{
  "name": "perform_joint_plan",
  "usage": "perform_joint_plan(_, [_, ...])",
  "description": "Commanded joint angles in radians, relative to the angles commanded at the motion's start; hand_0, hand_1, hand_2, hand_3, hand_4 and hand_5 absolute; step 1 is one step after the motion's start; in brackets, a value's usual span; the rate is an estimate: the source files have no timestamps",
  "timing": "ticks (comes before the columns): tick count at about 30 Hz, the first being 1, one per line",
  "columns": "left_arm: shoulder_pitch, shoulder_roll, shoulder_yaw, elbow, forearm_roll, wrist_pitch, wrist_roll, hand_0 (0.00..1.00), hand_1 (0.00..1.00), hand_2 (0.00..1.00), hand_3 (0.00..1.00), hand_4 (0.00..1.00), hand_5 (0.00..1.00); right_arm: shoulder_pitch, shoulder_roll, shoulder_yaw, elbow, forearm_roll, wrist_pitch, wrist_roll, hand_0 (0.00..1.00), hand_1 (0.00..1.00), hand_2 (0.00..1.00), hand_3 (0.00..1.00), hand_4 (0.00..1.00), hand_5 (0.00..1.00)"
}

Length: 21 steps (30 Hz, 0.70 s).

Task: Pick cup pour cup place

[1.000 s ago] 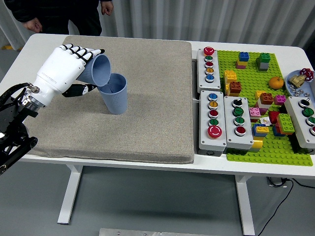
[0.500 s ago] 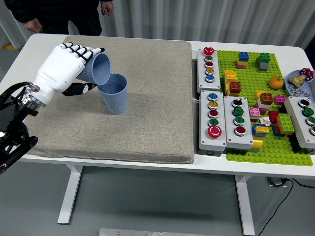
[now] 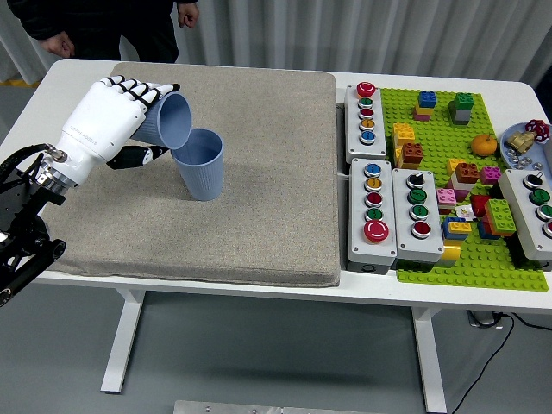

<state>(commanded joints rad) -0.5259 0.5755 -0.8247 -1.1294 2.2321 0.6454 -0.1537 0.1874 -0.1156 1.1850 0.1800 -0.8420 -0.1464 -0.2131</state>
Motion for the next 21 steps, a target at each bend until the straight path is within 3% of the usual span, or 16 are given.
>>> perform_joint_plan(11, [0.019,-0.012,-0.038,-0.008,-0.095,0.0,-0.024,0.457,0.552,0.749,0.788,0.533,0.002,-0.002,0.001,0.001,0.0,0.0,0.0,0.0,0.741,0.704,0.722,0.641,0.227,0.383])
perform_joint_plan(14, [0.028,-0.016,-0.057,-0.014,-0.151,0.0,-0.034,0.454,0.55,0.749,0.789,0.532,0.002,-0.002,0.001,0.002,0.0,0.0,0.0,0.0,0.742,0.704,0.723,0.642,0.227,0.384])
perform_joint_plan(21, [0.042,-0.036,-0.085,0.003,-0.386,0.0,-0.096,0.451,0.549,0.75,0.789,0.531,0.002,0.002,0.001,0.001,0.0,0.001,0.0,0.001,0.742,0.704,0.722,0.641,0.227,0.383])
